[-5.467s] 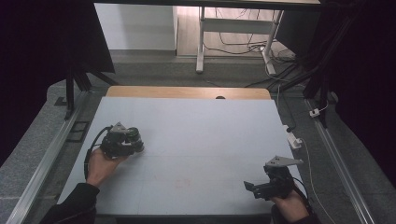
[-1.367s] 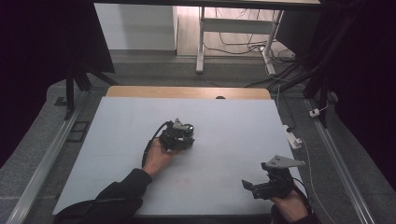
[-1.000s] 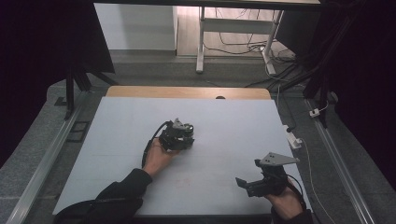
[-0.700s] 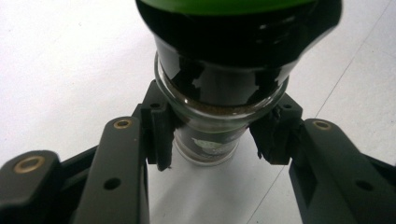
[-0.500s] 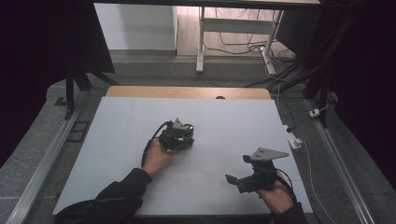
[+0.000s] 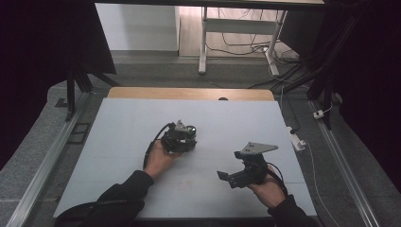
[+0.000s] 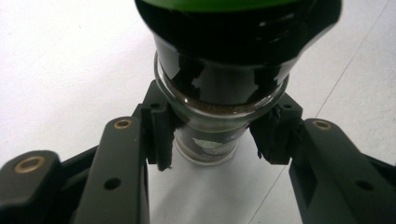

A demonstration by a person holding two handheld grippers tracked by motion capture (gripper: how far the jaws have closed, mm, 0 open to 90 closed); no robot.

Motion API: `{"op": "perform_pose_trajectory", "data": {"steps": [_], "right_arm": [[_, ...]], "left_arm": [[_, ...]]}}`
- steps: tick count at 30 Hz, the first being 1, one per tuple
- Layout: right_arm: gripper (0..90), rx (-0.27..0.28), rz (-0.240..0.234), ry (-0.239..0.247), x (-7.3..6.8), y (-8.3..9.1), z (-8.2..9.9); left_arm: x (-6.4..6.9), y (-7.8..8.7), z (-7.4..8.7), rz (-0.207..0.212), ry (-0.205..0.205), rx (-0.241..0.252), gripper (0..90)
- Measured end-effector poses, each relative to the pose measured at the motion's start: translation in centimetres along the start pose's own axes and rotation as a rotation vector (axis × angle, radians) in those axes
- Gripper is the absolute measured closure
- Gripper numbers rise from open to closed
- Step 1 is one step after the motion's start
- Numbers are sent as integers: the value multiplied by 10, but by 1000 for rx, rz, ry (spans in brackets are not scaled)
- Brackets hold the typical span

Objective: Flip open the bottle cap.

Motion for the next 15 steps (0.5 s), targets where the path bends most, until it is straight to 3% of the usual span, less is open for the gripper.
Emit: {"op": "perform_pose_trajectory", "data": {"steps": [6,15], "right_arm": [[0,7,-19,-10,-4,-12,-10],[0,-28,-15,3,0,-29,-22]], "left_arm": [[0,0,0,0,-1,1,537],[0,0,0,2,-3,-1,537]]}}
Point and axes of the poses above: each handheld gripper's, and its own axes: y roughly backward along the jaws, z roughly out of its underside, x roughly to its right, the point moved 8 cm from there along -y, roughly forward along the jaws, and after that the axes turned 3 degrees about x, right-handed, at the moved point
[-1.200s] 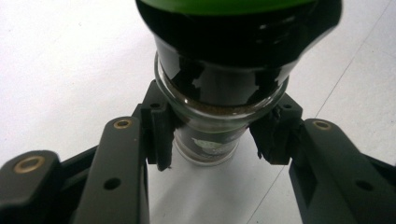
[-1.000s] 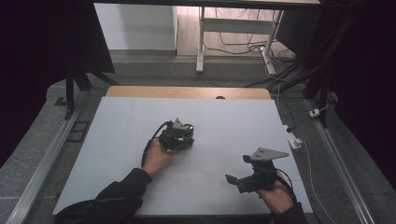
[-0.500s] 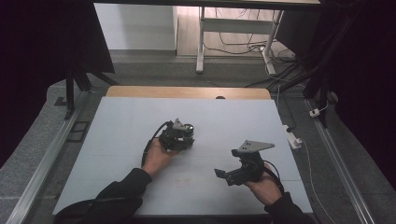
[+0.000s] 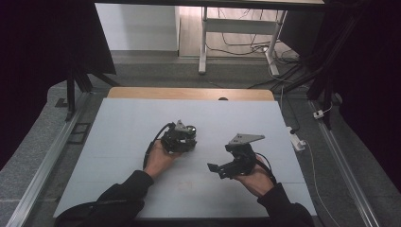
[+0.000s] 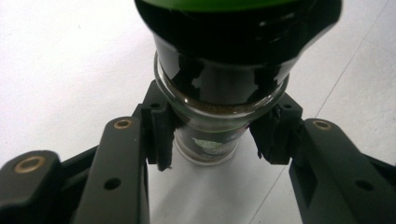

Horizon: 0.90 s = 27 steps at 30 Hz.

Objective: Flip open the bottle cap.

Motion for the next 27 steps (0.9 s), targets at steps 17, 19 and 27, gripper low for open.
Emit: {"op": "perform_pose_trajectory", "data": {"steps": [17,19,27], "right_arm": [[0,-41,-2,65,-1,-37,-23],[0,-43,-3,68,-1,-43,-27],[0,-65,-5,77,-2,-65,-32]], "left_arm": [[0,0,0,1,-1,-1,537],[0,0,0,1,-1,-1,537],[0,0,0,0,-3,-2,537]]}}
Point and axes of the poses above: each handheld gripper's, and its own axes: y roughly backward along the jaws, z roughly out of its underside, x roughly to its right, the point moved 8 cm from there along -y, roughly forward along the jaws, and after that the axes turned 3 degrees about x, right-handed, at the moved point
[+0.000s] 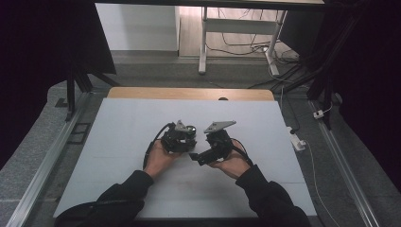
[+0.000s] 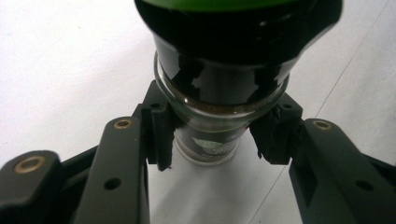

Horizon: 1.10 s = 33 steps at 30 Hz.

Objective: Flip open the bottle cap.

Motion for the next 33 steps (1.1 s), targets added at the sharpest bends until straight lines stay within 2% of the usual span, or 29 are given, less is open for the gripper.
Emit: {"op": "perform_pose_trajectory", "data": {"steps": [5,8,16,25,28,33], "right_arm": [[3,-18,7,15,3,-9,1],[81,-12,6,16,5,-9,-1],[431,11,-3,41,10,-7,-8],[897,-32,-36,29,16,-13,-8],[900,-26,-53,10,17,-14,-10],[900,-7,-46,18,18,-16,-16]], "left_arm": [[0,0,0,0,0,0,537],[0,0,0,0,-1,0,537],[0,0,0,0,0,0,537],[0,0,0,0,-1,1,537],[0,0,0,-2,-2,1,537],[0,0,0,-4,-3,2,537]]}}
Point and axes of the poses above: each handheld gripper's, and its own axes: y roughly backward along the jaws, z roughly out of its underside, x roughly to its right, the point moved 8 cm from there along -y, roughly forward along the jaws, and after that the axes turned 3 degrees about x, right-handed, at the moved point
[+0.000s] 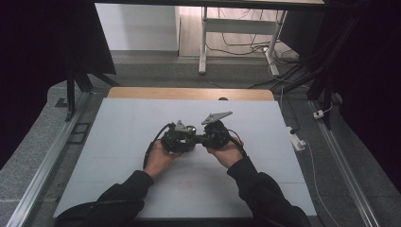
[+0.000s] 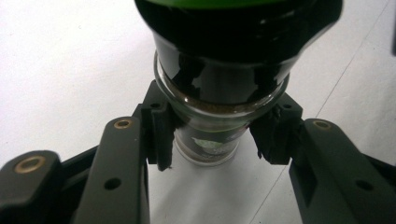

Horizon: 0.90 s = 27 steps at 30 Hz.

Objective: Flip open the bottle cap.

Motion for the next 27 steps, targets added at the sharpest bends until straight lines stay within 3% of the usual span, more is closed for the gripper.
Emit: {"op": "perform_pose_trajectory", "data": {"steps": [11,27], "right_arm": [[900,9,8,-9,2,-7,-6],[900,43,33,-2,8,-3,-18]], "left_arm": [[0,0,0,-2,1,1,538],[1,0,0,-5,0,7,538]]}}
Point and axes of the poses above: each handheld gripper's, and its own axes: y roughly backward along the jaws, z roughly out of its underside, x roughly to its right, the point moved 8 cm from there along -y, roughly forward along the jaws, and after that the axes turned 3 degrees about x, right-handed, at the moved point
